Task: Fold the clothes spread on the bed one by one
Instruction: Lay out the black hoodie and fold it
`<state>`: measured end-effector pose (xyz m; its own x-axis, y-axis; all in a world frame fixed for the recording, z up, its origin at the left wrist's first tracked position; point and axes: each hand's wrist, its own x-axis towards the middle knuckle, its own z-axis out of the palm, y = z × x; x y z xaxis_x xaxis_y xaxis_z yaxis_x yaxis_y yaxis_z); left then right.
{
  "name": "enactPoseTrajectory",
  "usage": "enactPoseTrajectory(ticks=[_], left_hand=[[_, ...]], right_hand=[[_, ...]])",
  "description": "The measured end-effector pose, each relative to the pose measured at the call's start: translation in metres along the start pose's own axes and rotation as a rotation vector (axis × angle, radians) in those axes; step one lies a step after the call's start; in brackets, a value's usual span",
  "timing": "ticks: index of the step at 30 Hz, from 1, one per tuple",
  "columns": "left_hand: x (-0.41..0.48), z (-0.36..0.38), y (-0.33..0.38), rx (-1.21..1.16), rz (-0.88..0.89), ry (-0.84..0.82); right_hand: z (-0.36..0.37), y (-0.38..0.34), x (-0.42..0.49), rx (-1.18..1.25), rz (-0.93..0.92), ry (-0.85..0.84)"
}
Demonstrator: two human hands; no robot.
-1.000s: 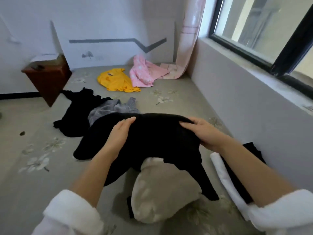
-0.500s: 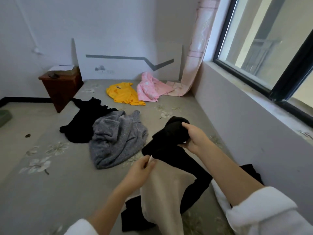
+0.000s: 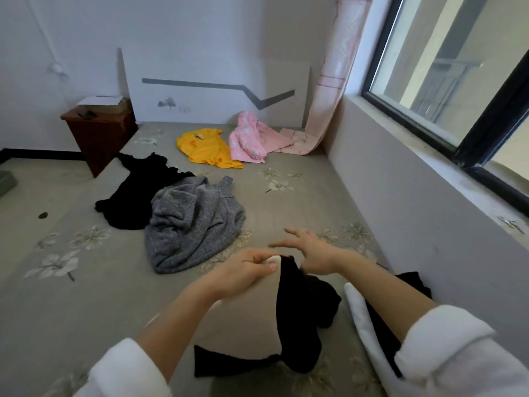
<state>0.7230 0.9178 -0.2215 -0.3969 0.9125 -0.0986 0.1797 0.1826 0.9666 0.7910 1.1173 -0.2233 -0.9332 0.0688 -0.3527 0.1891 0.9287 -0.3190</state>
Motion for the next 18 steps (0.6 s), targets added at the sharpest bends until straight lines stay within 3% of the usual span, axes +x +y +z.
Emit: enactPoseTrajectory(ticks=[3, 8, 11, 13, 15, 18], left_hand=[[-0.005, 0.002, -0.003, 0.168, 0.038, -0.009], [-0.016, -0.008, -0.005, 0.277, 0.029, 0.044], [-0.019, -0.010, -0.008, 0.295, 0.024, 0.074], [-0.019, -0.009, -0.013, 0.344, -0.020, 0.047], [-0.021, 0.001, -0.023, 0.413, -0.144, -0.115], [-0.021, 0.037, -0.045, 0.384, -0.281, -0.438]], right_hand=[[0.017, -0.001, 0.012, -0.156, -0.020, -0.090], [0.021, -0.002, 0.020, -0.162, 0.020, -0.307], [0.019, 0.003, 0.020, -0.300, 0.068, -0.161], [0.010, 0.010, 0.021, -0.094, 0.136, 0.091], [-0.003, 0.017, 0.022, 0.279, 0.217, 0.299], [-0.016, 0.022, 0.019, 0.647, 0.246, 0.367]])
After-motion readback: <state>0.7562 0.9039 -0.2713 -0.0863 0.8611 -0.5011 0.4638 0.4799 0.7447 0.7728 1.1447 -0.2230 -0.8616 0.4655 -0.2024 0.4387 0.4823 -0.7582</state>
